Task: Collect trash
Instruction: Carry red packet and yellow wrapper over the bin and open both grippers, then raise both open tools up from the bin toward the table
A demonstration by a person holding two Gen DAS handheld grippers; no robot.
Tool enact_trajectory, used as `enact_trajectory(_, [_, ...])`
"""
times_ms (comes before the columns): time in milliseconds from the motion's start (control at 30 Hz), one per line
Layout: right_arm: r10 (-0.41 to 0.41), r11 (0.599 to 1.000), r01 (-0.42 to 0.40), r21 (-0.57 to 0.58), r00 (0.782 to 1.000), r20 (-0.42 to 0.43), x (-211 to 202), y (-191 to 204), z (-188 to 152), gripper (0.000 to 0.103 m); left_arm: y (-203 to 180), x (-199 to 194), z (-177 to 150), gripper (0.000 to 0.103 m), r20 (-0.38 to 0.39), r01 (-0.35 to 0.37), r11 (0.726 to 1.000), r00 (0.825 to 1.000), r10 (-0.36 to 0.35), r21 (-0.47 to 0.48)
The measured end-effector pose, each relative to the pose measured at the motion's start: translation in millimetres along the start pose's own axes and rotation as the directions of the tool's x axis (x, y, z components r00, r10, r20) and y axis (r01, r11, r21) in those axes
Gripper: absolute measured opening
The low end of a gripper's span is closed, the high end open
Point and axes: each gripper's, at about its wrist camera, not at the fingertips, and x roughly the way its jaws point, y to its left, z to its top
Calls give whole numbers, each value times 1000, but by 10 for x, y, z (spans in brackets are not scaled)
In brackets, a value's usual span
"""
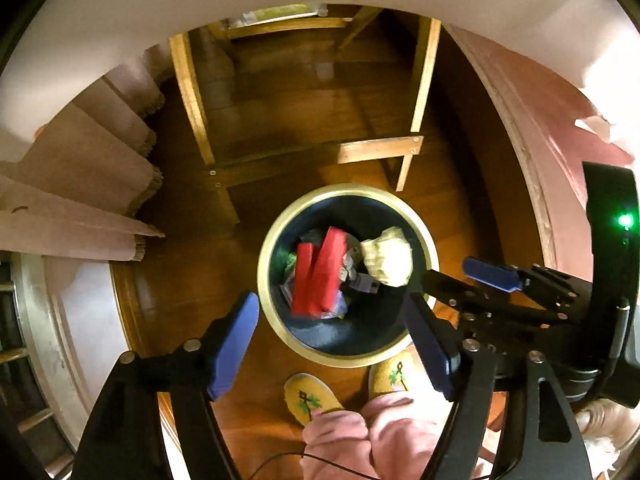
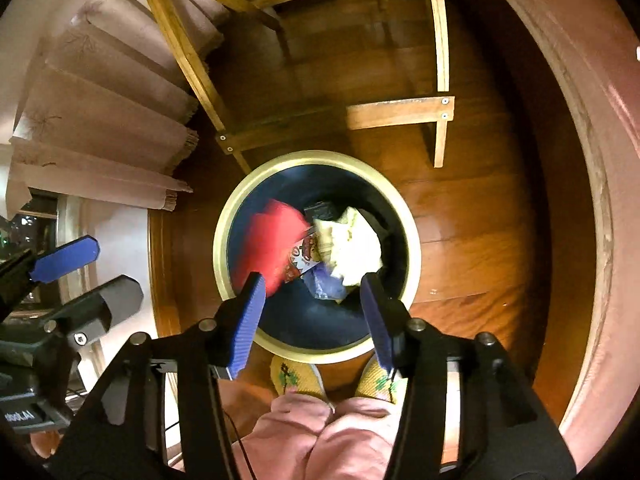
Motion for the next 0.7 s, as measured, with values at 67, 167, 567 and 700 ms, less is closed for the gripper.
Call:
enact_trajectory(67, [-6,1000,6,2,1000,1,-24,7,-9,46,38,-26,-25,81,7,-6,1000,1000,6,-11])
enact_trajectory(167, [-12,1000,12,8,1000,10,-131,19,-14,46,74,-134,-27,81,22,-12,1000,1000,13,-27])
enact_trajectory(567, [-1,1000,0,2,996,90,-1027,260,-6,46,2,-1181,-56,81,136,-7,999,991,14,-54])
enact_trajectory(700, [18,1000,-18,-5,993,119,-1473,429,-3,46,-61,-1732,-34,83,191,1,999,982,7,-43])
